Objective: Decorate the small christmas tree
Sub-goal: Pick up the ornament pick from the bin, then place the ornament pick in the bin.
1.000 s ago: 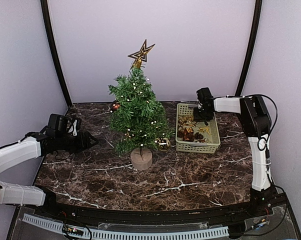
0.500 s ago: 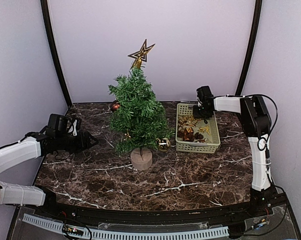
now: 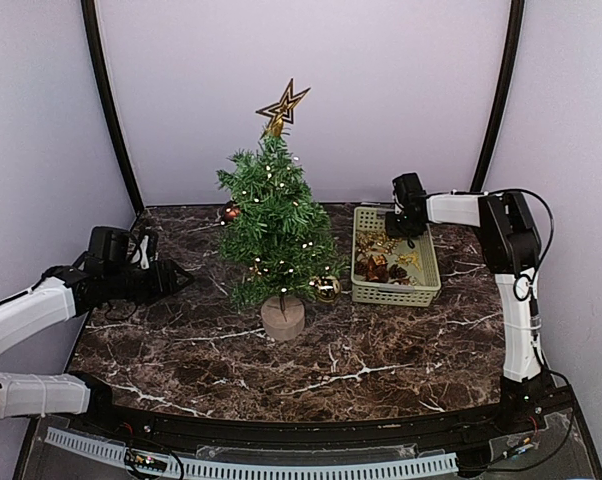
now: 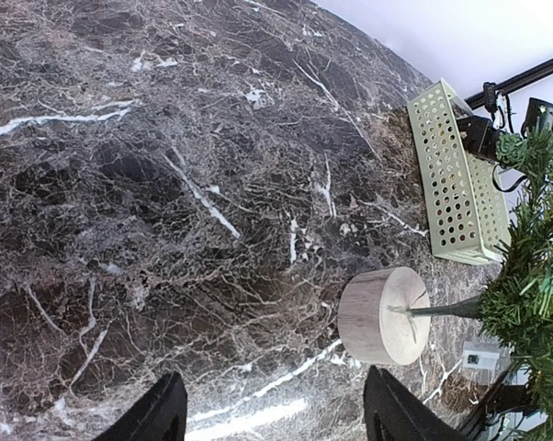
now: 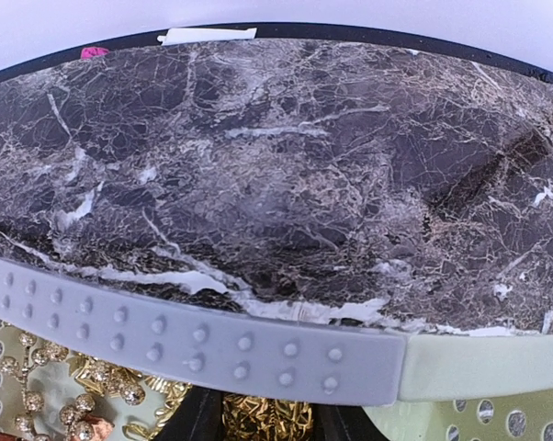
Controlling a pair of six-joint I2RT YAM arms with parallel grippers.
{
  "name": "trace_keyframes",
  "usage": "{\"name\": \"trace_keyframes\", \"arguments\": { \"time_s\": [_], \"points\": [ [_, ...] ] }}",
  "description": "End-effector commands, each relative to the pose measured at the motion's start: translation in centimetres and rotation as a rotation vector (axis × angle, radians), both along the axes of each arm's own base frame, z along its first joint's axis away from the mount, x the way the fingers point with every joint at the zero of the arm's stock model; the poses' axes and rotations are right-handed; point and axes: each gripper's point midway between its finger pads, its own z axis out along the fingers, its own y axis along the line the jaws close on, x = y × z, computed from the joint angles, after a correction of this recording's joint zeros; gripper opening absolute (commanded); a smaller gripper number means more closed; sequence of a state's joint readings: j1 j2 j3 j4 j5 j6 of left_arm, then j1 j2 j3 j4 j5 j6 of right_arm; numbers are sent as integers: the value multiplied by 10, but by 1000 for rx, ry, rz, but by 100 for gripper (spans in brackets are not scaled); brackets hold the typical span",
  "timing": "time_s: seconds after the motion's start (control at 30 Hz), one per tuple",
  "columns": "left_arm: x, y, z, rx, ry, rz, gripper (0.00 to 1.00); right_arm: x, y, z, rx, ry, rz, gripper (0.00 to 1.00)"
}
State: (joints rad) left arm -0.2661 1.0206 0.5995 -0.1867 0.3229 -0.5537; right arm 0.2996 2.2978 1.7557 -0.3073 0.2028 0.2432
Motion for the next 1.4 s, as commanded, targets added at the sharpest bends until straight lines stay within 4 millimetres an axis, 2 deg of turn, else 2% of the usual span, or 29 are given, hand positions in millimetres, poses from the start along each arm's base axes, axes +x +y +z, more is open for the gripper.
{"name": "trace_keyframes", "arguments": {
  "time_s": [0.0, 0.17, 0.33, 0.43, 0.57, 0.77, 0.83, 0.97, 1.13, 1.23, 1.37],
  "points": [
    [-8, 7, 1, 8, 1, 20, 68, 9, 3, 22, 29, -54, 8, 32],
    [-9, 8, 5, 3, -11, 27, 69, -4, 6, 75, 79, -121, 33, 32],
    [-11, 6, 9, -13, -25, 20, 68, -39, 11, 117, 157, -146, 88, 32],
    [-12, 5, 12, -24, -38, 12, 68, -72, 21, 130, 240, -128, 156, 32],
    [-16, 2, 12, -40, -41, -6, 68, -124, 38, 141, 376, -85, 256, 32],
    [-22, 0, 14, -60, -59, -30, 69, -201, 65, 157, 490, -57, 353, 32],
    [-24, -1, 15, -63, -63, -36, 69, -215, 66, 150, 498, -54, 342, 33],
    [-28, -2, 14, -72, -70, -46, 69, -217, 58, 143, 472, -80, 294, 33],
    [-32, -3, 12, -79, -68, -56, 69, -209, 63, 135, 503, -124, 277, 33],
    [-33, -1, 12, -81, -73, -48, 69, -199, 66, 119, 520, -115, 248, 32],
    [-34, 0, 13, -77, -80, -46, 69, -179, 76, 117, 545, -146, 241, 32]
  ]
}}
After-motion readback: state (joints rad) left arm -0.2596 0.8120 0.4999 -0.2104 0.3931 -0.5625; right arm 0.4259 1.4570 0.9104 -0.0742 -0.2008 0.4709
